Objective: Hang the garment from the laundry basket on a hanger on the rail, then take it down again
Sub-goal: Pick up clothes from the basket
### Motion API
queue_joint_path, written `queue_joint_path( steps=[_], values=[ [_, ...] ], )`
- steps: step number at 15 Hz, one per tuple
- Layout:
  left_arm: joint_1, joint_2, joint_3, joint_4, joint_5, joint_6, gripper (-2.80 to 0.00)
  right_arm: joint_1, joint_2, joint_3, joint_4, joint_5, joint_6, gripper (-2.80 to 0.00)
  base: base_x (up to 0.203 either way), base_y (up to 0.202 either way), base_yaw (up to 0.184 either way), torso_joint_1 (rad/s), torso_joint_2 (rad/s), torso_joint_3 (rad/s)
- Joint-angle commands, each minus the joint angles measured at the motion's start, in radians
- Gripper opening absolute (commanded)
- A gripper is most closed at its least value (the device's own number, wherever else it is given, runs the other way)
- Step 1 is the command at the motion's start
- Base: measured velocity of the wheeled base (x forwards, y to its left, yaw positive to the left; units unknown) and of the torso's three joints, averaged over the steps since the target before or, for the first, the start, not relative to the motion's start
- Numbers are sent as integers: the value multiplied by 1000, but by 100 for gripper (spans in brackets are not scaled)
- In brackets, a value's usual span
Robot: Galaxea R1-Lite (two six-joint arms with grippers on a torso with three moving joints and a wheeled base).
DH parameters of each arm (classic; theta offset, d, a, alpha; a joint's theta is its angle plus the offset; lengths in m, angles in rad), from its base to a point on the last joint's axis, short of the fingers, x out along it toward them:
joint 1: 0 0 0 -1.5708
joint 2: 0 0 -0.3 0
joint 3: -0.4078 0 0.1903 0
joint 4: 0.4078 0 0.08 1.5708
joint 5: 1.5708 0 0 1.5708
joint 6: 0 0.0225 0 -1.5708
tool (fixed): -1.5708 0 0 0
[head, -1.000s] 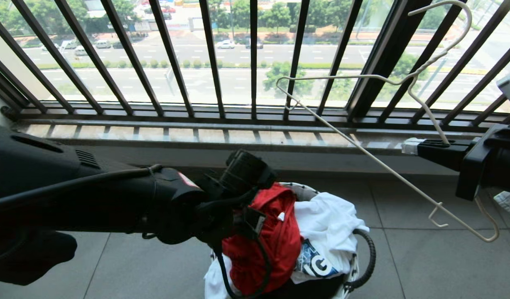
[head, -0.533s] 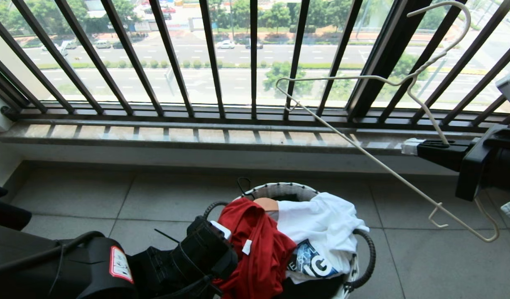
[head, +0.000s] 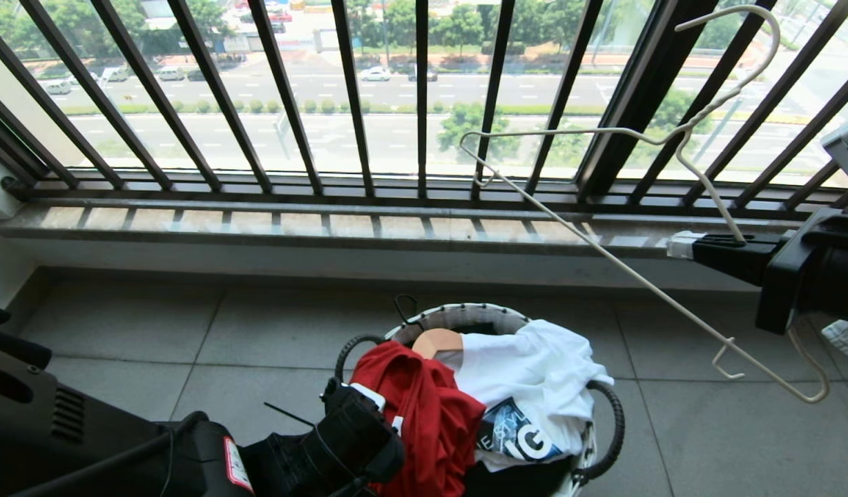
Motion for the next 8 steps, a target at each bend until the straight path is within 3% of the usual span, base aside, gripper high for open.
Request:
queue_joint_path(
  steps=[1, 6, 8],
  values=[
    [7, 104, -47, -51, 4, 1, 0, -8, 0, -3, -3, 2, -1, -280, 0, 0, 0, 0, 0, 0],
    [41, 166, -187, -33, 4, 19, 0, -28, -1, -9, -3, 4, -1, -280, 0, 0, 0, 0, 0, 0],
    [41, 99, -220, 58, 6, 30, 0, -30, 0, -9, -3, 4, -1, -280, 0, 0, 0, 0, 0, 0]
  ],
)
